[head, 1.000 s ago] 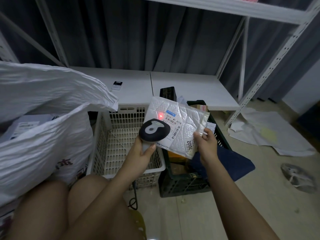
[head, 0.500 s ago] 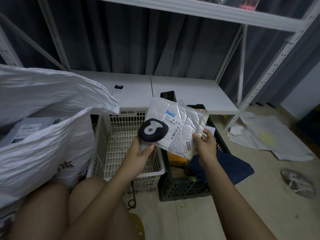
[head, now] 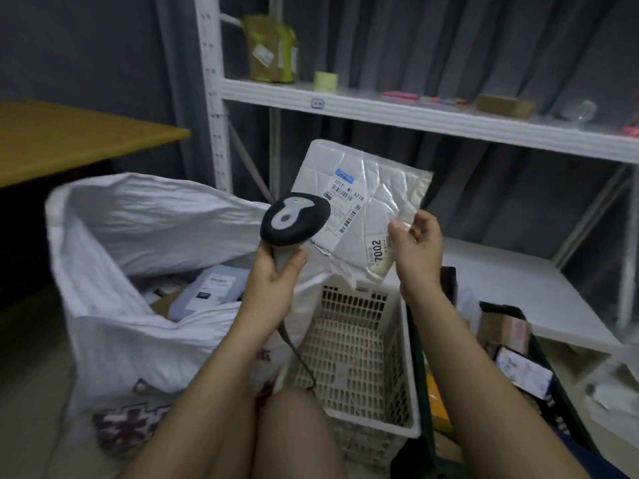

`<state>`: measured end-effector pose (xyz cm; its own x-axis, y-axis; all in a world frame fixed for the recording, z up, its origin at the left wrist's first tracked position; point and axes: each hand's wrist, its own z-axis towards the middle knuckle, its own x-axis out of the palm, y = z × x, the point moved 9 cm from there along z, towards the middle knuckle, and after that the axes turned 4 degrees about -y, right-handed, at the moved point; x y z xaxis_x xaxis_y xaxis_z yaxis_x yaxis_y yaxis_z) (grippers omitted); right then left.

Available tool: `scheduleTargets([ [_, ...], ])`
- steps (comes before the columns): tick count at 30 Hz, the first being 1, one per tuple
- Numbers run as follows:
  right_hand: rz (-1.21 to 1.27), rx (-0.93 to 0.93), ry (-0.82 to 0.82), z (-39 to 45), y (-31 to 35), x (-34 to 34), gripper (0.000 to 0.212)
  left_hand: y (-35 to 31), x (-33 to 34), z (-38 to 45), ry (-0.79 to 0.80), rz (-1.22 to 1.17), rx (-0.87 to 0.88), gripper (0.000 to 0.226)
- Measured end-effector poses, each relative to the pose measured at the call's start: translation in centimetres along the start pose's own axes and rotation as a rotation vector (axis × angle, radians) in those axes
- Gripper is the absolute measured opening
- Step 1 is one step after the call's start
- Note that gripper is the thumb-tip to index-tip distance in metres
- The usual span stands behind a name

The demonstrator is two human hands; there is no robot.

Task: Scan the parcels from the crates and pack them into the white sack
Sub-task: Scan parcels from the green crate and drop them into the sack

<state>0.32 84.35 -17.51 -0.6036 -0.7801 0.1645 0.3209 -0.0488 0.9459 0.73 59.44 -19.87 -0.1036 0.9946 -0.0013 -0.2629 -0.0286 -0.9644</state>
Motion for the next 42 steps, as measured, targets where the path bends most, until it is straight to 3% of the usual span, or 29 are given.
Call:
scheduleTargets([
  [4,-0.16,-0.097,0.05,-1.9,0.4,8.6,0.031,-1.3,-6.8,0.8,-0.116,0.026,0.033,0.042],
  [8,-0.426,0.067,0.407,-4.8,-3.6,16.2,0.054,-1.6,-11.2,0.8,-0.191,0.044,0.042,0.039],
  [10,-0.496,0.11,0.497,-5.7,-5.0,17.4,0.064,-1.4,-11.9,0.8,-0.192,0.045,0.028,0.036],
  [13,-0.471,0.045,0.488,-5.6,-4.6,16.6,0.051,-1.0,-11.2,0.9,-0.149,0.036,0.012,0.039],
  [20,-0.351,0.062,0.193,-3.9,-6.9,2.3,0.017,0.4,-1.8,-0.3,0.076,0.039,0.024,0.045],
  [26,-0.469,0.269,-0.094,-6.0,-13.5,-16.8,0.012,1.3,10.2,-3.1,0.308,0.055,0.074,0.038],
  [30,-0.754,0.395,-0.205,-9.1,-17.0,-29.4,0.022,3.3,17.9,-6.4,0.523,0.098,0.045,0.036],
  [34,-1.137,0.461,-0.059,-11.4,-18.9,-36.5,0.049,5.7,23.6,-10.3,0.681,0.146,0.01,0.049],
  [40,-1.671,0.555,0.481,-14.6,-24.5,-39.8,0.099,9.0,27.5,-15.1,0.799,0.154,-0.064,0.048],
  [42,-1.878,0.513,0.638,-15.2,-25.7,-40.0,0.104,10.3,27.6,-15.8,0.815,0.163,-0.083,0.047],
])
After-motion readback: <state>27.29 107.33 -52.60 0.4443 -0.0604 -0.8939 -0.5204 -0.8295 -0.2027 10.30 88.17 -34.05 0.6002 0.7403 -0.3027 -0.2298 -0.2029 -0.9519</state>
